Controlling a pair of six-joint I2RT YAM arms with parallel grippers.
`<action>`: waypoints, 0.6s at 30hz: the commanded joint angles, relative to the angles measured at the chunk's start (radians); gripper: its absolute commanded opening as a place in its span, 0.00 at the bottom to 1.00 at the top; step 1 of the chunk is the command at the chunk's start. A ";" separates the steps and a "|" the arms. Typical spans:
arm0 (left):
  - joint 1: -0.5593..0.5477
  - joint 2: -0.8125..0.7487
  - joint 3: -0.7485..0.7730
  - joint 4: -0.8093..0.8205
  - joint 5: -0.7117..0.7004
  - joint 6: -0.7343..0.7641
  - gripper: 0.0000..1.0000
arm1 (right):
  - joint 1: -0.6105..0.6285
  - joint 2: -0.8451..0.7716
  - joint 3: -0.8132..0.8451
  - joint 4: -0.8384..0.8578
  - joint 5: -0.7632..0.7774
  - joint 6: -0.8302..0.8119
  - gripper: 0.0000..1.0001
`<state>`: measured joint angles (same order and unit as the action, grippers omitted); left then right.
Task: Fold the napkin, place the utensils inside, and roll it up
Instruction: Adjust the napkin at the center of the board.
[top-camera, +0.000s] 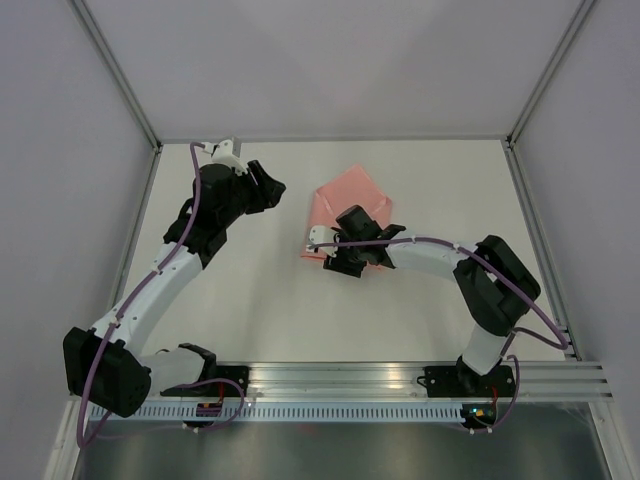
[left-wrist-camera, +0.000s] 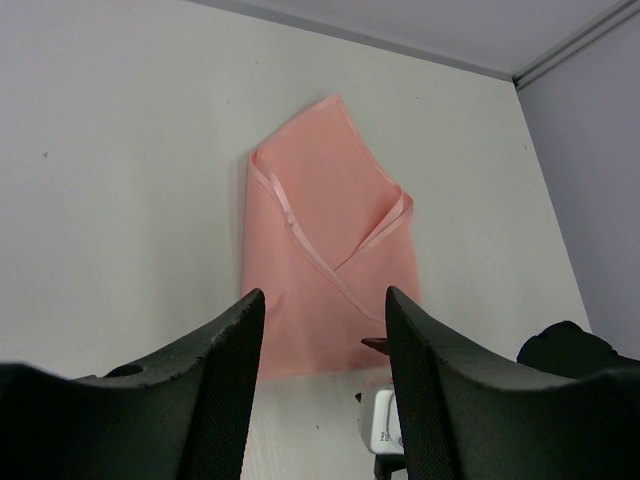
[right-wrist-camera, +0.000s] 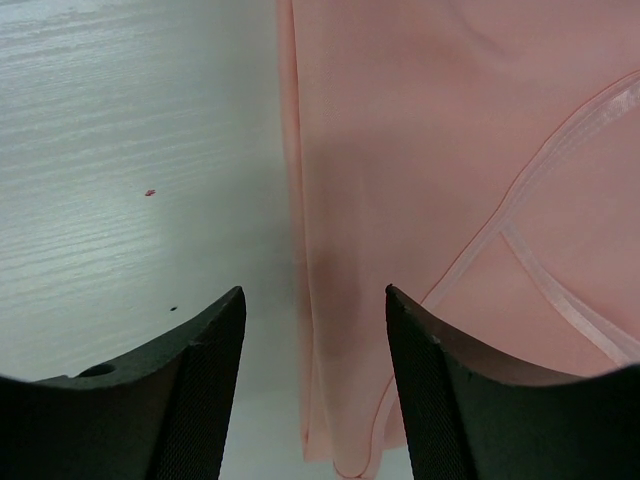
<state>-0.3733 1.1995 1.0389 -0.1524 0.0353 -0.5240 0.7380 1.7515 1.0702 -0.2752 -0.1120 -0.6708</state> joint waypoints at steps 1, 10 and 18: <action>0.002 -0.003 0.046 -0.012 0.026 0.042 0.58 | 0.004 0.023 0.007 0.051 0.026 -0.021 0.64; 0.002 0.017 0.044 -0.009 0.038 0.045 0.57 | 0.004 0.065 0.020 0.080 0.032 -0.016 0.62; 0.002 0.026 0.035 0.001 0.046 0.047 0.57 | 0.003 0.098 0.016 0.099 0.034 -0.027 0.60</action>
<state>-0.3733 1.2224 1.0466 -0.1562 0.0551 -0.5091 0.7380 1.8191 1.0702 -0.2058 -0.0830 -0.6838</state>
